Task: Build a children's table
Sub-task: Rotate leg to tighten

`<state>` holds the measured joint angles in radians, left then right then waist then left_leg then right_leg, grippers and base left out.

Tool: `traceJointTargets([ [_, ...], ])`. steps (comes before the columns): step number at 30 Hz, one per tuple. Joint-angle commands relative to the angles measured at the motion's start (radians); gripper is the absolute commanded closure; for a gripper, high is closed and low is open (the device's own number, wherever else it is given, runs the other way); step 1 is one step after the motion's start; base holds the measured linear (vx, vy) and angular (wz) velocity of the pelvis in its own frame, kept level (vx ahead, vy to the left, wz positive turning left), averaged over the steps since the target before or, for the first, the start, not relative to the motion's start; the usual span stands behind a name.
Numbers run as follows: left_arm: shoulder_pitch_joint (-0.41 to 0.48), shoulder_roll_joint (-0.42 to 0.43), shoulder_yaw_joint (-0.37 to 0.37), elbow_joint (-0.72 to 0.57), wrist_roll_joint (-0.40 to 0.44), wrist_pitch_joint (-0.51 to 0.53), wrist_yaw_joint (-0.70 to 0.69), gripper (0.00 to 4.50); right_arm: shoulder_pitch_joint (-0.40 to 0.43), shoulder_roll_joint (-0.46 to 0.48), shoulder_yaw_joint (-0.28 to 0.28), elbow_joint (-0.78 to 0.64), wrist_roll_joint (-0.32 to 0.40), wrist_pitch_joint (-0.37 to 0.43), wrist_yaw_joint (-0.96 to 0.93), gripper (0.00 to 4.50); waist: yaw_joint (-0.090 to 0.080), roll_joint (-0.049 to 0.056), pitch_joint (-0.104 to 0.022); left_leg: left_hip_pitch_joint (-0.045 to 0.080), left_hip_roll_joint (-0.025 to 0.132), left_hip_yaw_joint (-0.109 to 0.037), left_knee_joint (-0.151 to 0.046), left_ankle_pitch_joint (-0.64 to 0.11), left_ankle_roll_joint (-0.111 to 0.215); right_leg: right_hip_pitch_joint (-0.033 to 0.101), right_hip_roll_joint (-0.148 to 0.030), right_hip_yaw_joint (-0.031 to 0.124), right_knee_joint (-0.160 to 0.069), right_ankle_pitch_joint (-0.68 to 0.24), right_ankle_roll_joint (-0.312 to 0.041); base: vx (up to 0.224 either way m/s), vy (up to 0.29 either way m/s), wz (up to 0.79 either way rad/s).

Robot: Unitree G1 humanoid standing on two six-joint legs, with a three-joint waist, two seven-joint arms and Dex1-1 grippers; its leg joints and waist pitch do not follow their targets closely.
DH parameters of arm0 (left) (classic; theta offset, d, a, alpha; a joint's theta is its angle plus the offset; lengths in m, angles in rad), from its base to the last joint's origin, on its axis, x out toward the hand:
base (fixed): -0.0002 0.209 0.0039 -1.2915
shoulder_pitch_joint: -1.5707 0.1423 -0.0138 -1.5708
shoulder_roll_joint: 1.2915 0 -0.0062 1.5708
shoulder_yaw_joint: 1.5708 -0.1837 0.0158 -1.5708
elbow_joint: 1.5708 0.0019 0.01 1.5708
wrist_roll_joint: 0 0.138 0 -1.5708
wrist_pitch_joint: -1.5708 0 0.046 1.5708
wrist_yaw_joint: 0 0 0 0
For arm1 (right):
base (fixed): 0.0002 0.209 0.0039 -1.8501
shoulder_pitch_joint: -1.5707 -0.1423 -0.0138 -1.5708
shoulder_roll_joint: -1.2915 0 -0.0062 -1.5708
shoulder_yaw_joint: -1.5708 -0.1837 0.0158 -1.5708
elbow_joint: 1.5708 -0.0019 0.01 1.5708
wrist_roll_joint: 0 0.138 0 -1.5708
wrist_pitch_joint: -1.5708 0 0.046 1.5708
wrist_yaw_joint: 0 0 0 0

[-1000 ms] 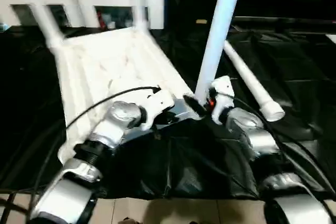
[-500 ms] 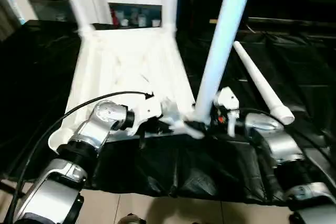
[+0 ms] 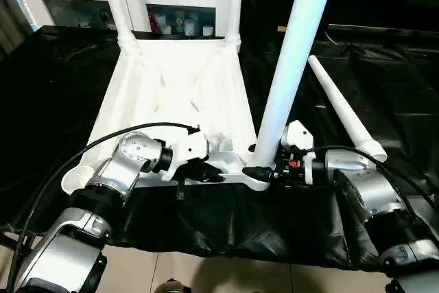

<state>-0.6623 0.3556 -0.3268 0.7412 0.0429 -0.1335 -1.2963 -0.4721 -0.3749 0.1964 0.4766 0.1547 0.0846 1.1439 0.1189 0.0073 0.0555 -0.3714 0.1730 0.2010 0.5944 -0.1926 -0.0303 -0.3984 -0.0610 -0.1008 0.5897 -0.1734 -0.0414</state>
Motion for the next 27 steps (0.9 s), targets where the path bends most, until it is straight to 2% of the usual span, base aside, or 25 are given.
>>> traceJointTargets([
  [1,-0.016,-0.020,-0.022,0.007,0.016,-0.008,0.013,4.50,0.027,0.015,0.038,-0.013,-0.003,0.035,0.021,1.85,-0.002,0.000,-0.071,0.019,0.080,-0.034,-0.064,-0.143,0.063,0.053,-0.111,0.067,-0.064,-0.207,-0.186,0.000,0.000,0.00],
  [2,-0.027,-0.038,-0.008,0.028,0.028,0.027,0.082,4.50,0.037,0.044,0.022,-0.002,-0.002,0.048,-0.045,1.85,-0.003,0.000,-0.069,0.020,0.080,-0.035,-0.066,-0.156,0.056,0.051,-0.110,0.067,-0.066,-0.231,-0.182,0.000,0.000,0.00],
  [4,-0.030,-0.043,-0.005,0.033,0.030,0.035,0.098,4.50,0.039,0.050,0.018,0.001,-0.003,0.050,-0.062,1.85,-0.005,-0.001,-0.061,0.028,0.077,-0.034,-0.069,-0.202,0.039,0.046,-0.112,0.067,-0.081,-0.321,-0.167,0.000,0.000,0.00],
  [5,-0.040,-0.071,0.009,0.040,0.035,0.064,0.166,4.50,0.036,0.094,-0.005,0.037,-0.026,0.046,-0.182,1.85,-0.007,-0.004,-0.059,0.031,0.077,-0.037,-0.070,-0.229,0.024,0.046,-0.116,0.067,-0.088,-0.389,-0.152,0.000,0.000,0.00],
  [6,-0.042,-0.076,0.010,0.040,0.037,0.069,0.177,4.50,0.034,0.102,-0.010,0.046,-0.032,0.046,-0.207,1.85,-0.015,-0.004,-0.053,0.036,0.077,-0.039,-0.073,-0.260,0.008,0.040,-0.117,0.067,-0.095,-0.448,-0.142,0.000,0.000,0.00],
  [7,-0.047,-0.091,0.013,0.041,0.043,0.082,0.211,4.50,0.028,0.131,-0.025,0.075,-0.048,0.047,-0.290,1.85,-0.019,-0.005,-0.049,0.037,0.074,-0.042,-0.075,-0.283,0.004,0.041,-0.118,0.064,-0.102,-0.497,-0.129,0.000,0.000,0.00],
  [8,-0.057,-0.117,0.020,0.044,0.049,0.108,0.265,4.50,0.018,0.167,-0.046,0.111,-0.060,0.043,-0.385,1.85,-0.027,-0.008,-0.045,0.042,0.071,-0.046,-0.076,-0.321,-0.009,0.039,-0.120,0.059,-0.113,-0.582,-0.101,0.000,0.000,0.00],
  [9,-0.066,-0.147,0.028,0.045,0.051,0.134,0.319,4.50,0.003,0.207,-0.074,0.153,-0.064,0.050,-0.491,1.85,-0.033,-0.007,-0.043,0.046,0.069,-0.048,-0.075,-0.342,-0.017,0.036,-0.121,0.057,-0.117,-0.623,-0.089,0.000,0.000,0.00],
  [10,-0.072,-0.167,0.034,0.046,0.051,0.151,0.354,4.50,-0.007,0.233,-0.093,0.180,-0.064,0.054,-0.556,1.85,-0.046,-0.006,-0.044,0.053,0.067,-0.054,-0.074,-0.368,-0.033,0.033,-0.121,0.049,-0.124,-0.669,-0.071,0.000,0.000,0.00],
  [11,-0.077,-0.182,0.038,0.047,0.052,0.163,0.378,4.50,-0.015,0.251,-0.106,0.197,-0.063,0.059,-0.600,1.85,-0.054,-0.003,-0.048,0.050,0.067,-0.060,-0.075,-0.375,-0.037,0.042,-0.123,0.043,-0.127,-0.668,-0.057,0.000,0.000,0.00],
  [12,-0.081,-0.196,0.038,0.049,0.055,0.170,0.400,4.50,-0.023,0.268,-0.119,0.214,-0.060,0.061,-0.638,1.86,-0.063,-0.002,-0.050,0.038,0.070,-0.064,-0.082,-0.375,-0.028,0.053,-0.121,0.039,-0.128,-0.626,-0.053,0.000,0.000,0.00],
  [13,-0.087,-0.226,0.039,0.054,0.063,0.186,0.445,4.50,-0.040,0.299,-0.133,0.248,-0.064,0.057,-0.712,1.86,-0.068,0.006,-0.050,0.035,0.072,-0.065,-0.084,-0.375,-0.028,0.053,-0.121,0.041,-0.125,-0.597,-0.058,0.000,0.000,0.00],
  [14,-0.090,-0.242,0.039,0.057,0.067,0.195,0.469,4.50,-0.049,0.315,-0.138,0.266,-0.069,0.054,-0.751,1.86,-0.075,0.007,-0.049,0.047,0.074,-0.064,-0.085,-0.408,-0.029,0.043,-0.118,0.038,-0.129,-0.577,-0.071,0.000,0.000,0.00],
  [15,-0.090,-0.266,0.030,0.061,0.083,0.202,0.500,4.50,-0.071,0.344,-0.153,0.307,-0.071,0.047,-0.810,1.86,-0.082,0.002,-0.047,0.051,0.068,-0.061,-0.082,-0.430,-0.027,0.039,-0.118,0.037,-0.131,-0.574,-0.077,0.000,0.000,0.00],
  [16,-0.088,-0.272,0.026,0.061,0.089,0.203,0.507,4.50,-0.080,0.354,-0.161,0.321,-0.071,0.044,-0.826,1.86,-0.085,0.002,-0.048,0.053,0.064,-0.059,-0.077,-0.431,-0.021,0.037,-0.121,0.035,-0.135,-0.585,-0.081,0.000,0.000,0.00],
  [18,-0.084,-0.283,0.025,0.060,0.095,0.210,0.516,4.50,-0.096,0.372,-0.172,0.348,-0.078,0.035,-0.853,1.86,-0.089,0.002,-0.047,0.048,0.064,-0.061,-0.078,-0.424,-0.010,0.041,-0.125,0.031,-0.137,-0.599,-0.072,0.000,0.000,0.00],
  [20,-0.082,-0.285,0.024,0.058,0.098,0.211,0.516,4.50,-0.100,0.378,-0.175,0.354,-0.081,0.030,-0.858,1.86,-0.091,0.006,-0.049,0.047,0.069,-0.061,-0.082,-0.424,-0.011,0.041,-0.124,0.034,-0.133,-0.567,-0.077,0.000,0.000,0.00],
  [21,-0.078,-0.277,0.020,0.055,0.100,0.209,0.503,4.50,-0.105,0.379,-0.167,0.356,-0.090,0.014,-0.851,1.86,-0.089,0.014,-0.048,0.048,0.071,-0.062,-0.085,-0.438,-0.014,0.041,-0.123,0.035,-0.131,-0.547,-0.084,0.000,0.000,0.00],
  [22,-0.076,-0.273,0.017,0.054,0.101,0.208,0.497,4.50,-0.107,0.380,-0.162,0.358,-0.094,0.004,-0.846,1.86,-0.091,0.011,-0.049,0.048,0.072,-0.061,-0.085,-0.444,-0.015,0.039,-0.123,0.036,-0.131,-0.538,-0.086,0.000,0.000,0.00],
  [23,-0.073,-0.258,0.012,0.055,0.104,0.199,0.488,4.50,-0.107,0.378,-0.156,0.354,-0.096,-0.018,-0.833,1.51,-0.091,0.009,-0.050,0.046,0.071,-0.061,-0.087,-0.446,-0.017,0.042,-0.124,0.038,-0.127,-0.520,-0.095,0.000,0.000,0.00],
  [25,-0.071,-0.244,0.010,0.058,0.105,0.186,0.477,4.50,-0.105,0.372,-0.157,0.350,-0.092,-0.042,-0.815,1.51,-0.090,0.010,-0.049,0.046,0.072,-0.060,-0.088,-0.448,-0.016,0.041,-0.126,0.041,-0.125,-0.508,-0.106,0.000,0.000,0.00],
  [26,-0.070,-0.240,0.011,0.058,0.105,0.182,0.473,4.50,-0.106,0.369,-0.158,0.349,-0.092,-0.049,-0.808,1.13,-0.090,0.009,-0.050,0.045,0.072,-0.059,-0.087,-0.444,-0.015,0.042,-0.126,0.042,-0.125,-0.505,-0.107,0.000,0.000,0.00],
  [27,-0.066,-0.223,0.012,0.059,0.103,0.159,0.449,4.50,-0.107,0.356,-0.159,0.346,-0.090,-0.075,-0.780,1.13,-0.089,0.009,-0.051,0.043,0.071,-0.058,-0.087,-0.432,-0.011,0.044,-0.128,0.043,-0.124,-0.499,-0.111,0.000,0.000,0.00],
])
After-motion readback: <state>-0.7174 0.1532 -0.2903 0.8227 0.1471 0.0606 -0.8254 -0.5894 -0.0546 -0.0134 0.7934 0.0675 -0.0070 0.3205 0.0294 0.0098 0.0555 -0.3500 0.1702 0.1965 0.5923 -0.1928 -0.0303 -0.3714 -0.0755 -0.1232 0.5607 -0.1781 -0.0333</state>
